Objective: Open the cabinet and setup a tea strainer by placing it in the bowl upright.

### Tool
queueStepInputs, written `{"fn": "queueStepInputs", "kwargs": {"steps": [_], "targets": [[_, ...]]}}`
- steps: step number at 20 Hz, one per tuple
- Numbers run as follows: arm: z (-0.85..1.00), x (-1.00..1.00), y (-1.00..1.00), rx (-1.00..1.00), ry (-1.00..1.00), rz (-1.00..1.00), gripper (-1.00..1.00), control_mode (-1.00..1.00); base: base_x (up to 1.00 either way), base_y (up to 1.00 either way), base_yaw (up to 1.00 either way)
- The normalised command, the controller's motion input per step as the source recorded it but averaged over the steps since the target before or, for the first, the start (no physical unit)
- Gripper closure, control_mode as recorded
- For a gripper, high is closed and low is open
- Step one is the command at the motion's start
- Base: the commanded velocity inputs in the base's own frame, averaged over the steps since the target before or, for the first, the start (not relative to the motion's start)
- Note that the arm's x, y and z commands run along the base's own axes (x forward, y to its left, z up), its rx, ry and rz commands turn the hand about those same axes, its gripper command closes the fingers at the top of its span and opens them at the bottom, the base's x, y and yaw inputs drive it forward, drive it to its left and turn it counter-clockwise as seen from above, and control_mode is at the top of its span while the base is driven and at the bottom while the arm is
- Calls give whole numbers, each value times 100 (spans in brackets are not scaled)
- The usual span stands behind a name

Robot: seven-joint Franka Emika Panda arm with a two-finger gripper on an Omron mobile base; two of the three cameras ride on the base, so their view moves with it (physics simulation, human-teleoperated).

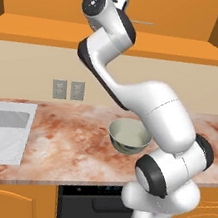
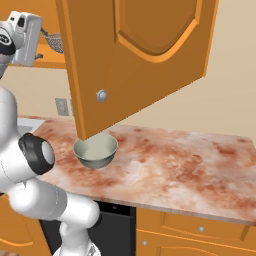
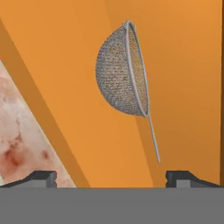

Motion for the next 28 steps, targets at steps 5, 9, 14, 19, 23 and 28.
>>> {"fn": "queueStepInputs", "kwargs": {"steps": [5,9,14,19,23,28], "targets": [[0,35,22,0,1,5,-100,-100,0,0,0],[0,39,20,0,2,7,-100,-100,0,0,0],[-1,29,5,0,2,2,-100,-100,0,0,0],[-8,23,0,0,8,0,-100,-100,0,0,0],[-11,25,0,0,7,0,-100,-100,0,0,0],[-9,24,0,0,5,0,-100,-100,0,0,0]]}}
